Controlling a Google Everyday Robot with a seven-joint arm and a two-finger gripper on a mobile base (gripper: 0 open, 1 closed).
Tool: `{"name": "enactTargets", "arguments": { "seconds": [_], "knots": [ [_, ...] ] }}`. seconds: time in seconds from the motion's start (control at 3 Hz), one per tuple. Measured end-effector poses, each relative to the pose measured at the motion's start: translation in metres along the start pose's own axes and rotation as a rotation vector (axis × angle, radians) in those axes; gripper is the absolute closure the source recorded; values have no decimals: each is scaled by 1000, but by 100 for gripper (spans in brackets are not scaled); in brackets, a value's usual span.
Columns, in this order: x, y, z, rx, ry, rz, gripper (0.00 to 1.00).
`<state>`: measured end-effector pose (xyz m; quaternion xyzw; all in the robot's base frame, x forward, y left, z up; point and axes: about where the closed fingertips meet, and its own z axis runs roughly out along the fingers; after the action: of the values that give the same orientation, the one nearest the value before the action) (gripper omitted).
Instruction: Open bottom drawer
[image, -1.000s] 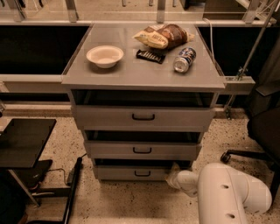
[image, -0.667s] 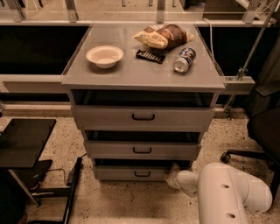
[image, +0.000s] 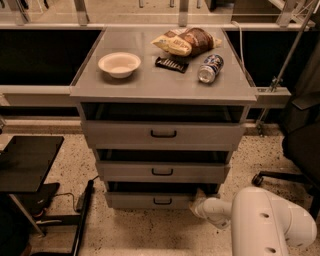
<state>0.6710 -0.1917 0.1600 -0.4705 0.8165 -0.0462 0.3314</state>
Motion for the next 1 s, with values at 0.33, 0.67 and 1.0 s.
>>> {"name": "enactTargets", "arguments": {
  "seconds": [0.33, 0.67, 1.0],
  "knots": [
    [7, 13, -3, -8, 5, -7, 100],
    [5, 11, -7, -8, 5, -7, 100],
    [13, 20, -12, -8, 5, 7, 100]
  ]
}}
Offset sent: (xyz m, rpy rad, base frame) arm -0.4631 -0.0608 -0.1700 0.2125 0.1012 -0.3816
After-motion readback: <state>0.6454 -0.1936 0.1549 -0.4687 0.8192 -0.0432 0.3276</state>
